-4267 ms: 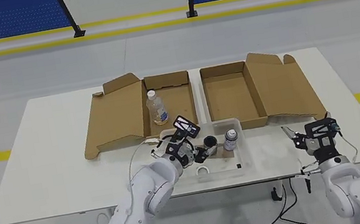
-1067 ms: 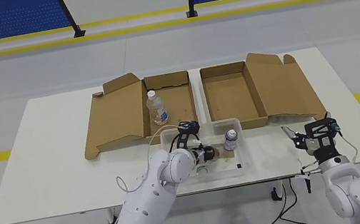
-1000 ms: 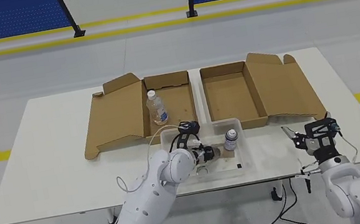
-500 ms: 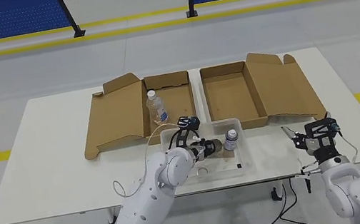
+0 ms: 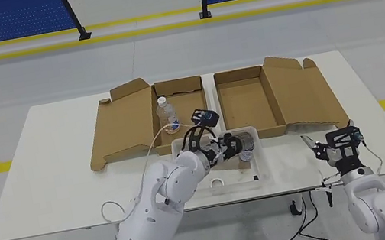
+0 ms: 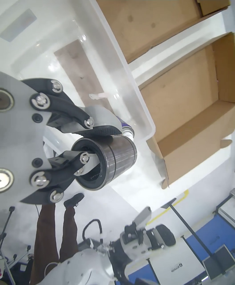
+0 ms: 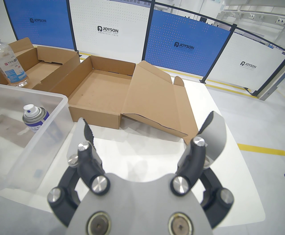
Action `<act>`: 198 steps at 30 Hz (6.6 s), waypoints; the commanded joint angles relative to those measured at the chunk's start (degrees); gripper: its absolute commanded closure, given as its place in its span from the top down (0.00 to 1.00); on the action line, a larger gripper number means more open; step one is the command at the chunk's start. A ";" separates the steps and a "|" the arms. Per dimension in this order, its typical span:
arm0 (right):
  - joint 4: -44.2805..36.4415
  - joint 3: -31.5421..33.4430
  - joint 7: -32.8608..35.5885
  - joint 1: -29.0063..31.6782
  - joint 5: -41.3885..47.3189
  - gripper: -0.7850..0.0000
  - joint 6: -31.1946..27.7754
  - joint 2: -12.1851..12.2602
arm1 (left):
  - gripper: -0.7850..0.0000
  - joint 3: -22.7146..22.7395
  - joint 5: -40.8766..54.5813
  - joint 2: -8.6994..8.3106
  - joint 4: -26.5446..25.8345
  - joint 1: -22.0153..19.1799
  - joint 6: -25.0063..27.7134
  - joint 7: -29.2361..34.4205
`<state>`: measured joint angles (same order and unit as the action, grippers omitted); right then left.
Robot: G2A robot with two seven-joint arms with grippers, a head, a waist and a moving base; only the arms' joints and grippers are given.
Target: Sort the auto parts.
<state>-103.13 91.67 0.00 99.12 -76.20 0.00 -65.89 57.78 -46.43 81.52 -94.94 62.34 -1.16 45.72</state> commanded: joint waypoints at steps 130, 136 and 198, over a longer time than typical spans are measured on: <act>0.00 0.00 0.00 0.00 0.00 1.00 0.00 0.00 | 0.50 -6.21 -4.03 10.35 57.77 -32.89 -0.90 -16.95; 0.00 0.00 0.00 0.00 0.00 1.00 0.00 0.00 | 0.77 -6.34 -7.37 9.37 48.58 -29.25 3.19 -16.95; 0.00 0.00 0.00 0.00 0.00 1.00 0.00 0.00 | 0.68 -13.68 -21.25 7.11 33.27 -12.66 16.42 -13.98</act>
<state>-103.13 91.67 0.00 99.12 -76.20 0.00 -65.89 44.24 -67.68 88.54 -62.02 49.83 15.30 32.05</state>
